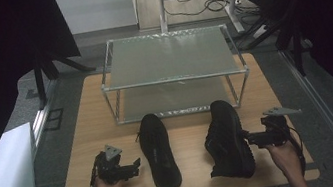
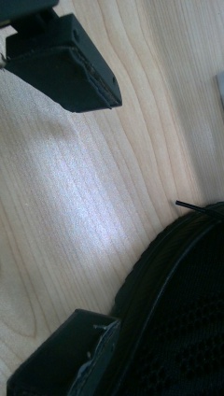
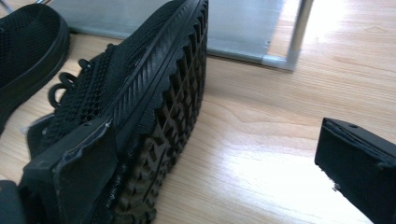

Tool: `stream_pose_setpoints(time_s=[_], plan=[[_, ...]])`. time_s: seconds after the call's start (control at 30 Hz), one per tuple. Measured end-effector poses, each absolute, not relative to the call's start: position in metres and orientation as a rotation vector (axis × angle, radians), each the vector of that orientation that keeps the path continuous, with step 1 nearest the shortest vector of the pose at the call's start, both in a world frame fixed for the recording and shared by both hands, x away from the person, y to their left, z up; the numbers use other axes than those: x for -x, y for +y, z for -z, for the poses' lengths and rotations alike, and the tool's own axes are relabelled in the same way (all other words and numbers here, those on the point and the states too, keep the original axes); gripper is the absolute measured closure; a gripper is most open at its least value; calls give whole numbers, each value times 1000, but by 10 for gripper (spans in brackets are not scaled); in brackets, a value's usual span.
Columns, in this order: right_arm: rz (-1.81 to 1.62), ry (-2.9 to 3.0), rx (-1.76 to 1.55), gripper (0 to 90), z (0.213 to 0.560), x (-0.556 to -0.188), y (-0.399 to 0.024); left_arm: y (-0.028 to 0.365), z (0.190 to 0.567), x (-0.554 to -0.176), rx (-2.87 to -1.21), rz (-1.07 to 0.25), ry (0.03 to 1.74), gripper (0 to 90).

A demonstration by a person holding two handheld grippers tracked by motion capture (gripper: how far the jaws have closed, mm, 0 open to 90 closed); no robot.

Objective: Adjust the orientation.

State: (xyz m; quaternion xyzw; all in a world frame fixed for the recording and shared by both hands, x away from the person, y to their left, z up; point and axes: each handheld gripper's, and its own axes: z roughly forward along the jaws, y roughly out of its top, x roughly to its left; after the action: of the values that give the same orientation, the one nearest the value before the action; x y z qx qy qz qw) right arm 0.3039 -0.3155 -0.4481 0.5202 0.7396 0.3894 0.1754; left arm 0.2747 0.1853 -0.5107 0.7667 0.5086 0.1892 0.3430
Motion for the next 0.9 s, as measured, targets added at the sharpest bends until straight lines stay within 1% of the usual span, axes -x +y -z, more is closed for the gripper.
stream_pose_setpoints(time_s=[0.53,0.83,0.9], plan=[[-1068,2031,-1538,7,452,-301,-338,185,512,-275,-2005,-488,1325,0],[-1058,1997,-1600,52,460,-300,-355,184,512,-276,-2010,-484,1325,0],[-1036,1991,-1612,84,463,-299,-358,184,512,-276,-2011,-482,1325,0]])
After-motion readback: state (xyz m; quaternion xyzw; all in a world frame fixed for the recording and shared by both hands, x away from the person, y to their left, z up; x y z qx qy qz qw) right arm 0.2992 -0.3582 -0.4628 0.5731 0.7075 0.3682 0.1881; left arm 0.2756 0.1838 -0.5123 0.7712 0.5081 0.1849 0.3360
